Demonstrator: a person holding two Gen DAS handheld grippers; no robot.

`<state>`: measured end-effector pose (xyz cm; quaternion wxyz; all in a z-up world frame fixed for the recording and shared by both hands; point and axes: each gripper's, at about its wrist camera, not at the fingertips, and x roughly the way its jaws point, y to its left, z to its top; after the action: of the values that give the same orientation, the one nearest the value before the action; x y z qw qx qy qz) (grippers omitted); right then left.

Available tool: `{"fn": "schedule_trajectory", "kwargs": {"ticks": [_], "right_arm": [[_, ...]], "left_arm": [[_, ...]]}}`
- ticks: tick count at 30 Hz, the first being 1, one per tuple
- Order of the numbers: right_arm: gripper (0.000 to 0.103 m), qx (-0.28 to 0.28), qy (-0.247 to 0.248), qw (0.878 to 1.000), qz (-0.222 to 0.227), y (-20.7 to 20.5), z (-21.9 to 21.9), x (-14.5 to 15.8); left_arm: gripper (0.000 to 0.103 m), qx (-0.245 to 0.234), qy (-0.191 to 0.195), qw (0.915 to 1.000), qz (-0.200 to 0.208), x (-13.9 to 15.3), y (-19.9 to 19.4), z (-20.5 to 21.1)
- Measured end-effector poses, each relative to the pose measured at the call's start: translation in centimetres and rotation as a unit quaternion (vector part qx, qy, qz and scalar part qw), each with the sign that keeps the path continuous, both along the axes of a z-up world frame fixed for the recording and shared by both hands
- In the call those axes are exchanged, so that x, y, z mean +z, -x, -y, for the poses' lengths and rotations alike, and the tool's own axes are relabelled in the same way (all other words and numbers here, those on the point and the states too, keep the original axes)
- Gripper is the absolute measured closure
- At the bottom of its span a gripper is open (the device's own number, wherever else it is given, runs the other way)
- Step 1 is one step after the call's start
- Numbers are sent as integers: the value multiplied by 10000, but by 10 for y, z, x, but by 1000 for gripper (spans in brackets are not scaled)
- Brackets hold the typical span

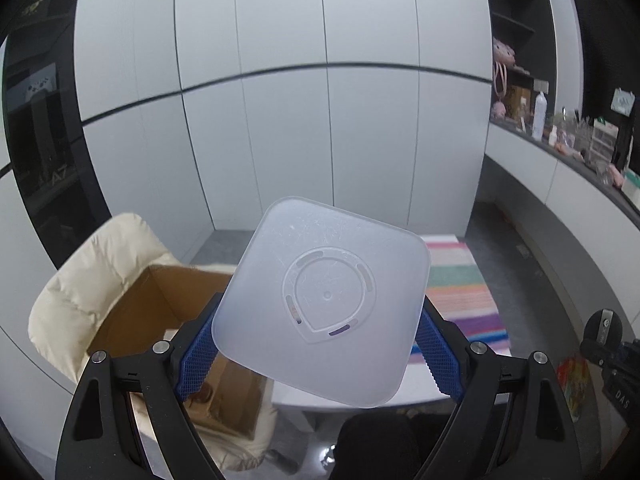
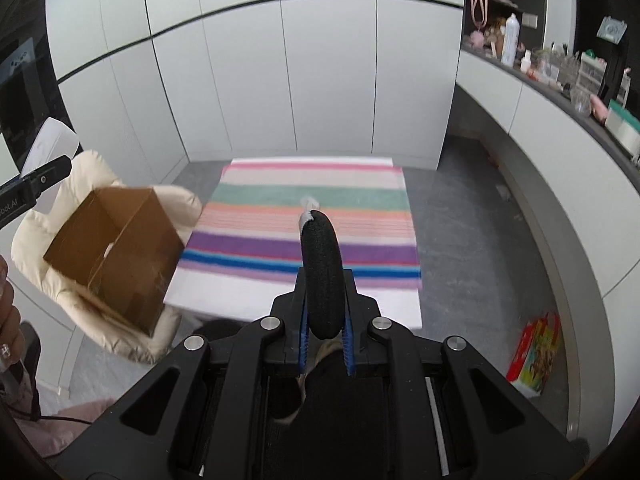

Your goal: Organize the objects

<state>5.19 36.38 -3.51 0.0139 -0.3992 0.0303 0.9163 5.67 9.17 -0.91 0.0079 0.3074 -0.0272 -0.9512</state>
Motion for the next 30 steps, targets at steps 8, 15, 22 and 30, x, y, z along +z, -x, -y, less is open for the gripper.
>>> {"fn": "schedule_trajectory", "kwargs": {"ticks": [8,15,22,30], "right_arm": [[90,30,1,9999,153,-9,3,-12],[90,69,86,9997,207,-7,4,-7],[90,270,9,9991,316,0,16,-5],[90,873,18,9957,308,16,58,-9]], "left_arm": [[14,-44,-93,9993,366,-22,3,7],[14,-35,-118,9990,434,-29,-1,15],[14,246,-100,9970,722,-49,-5,39],[14,763,-58,9937,823,-63,-24,81]]}}
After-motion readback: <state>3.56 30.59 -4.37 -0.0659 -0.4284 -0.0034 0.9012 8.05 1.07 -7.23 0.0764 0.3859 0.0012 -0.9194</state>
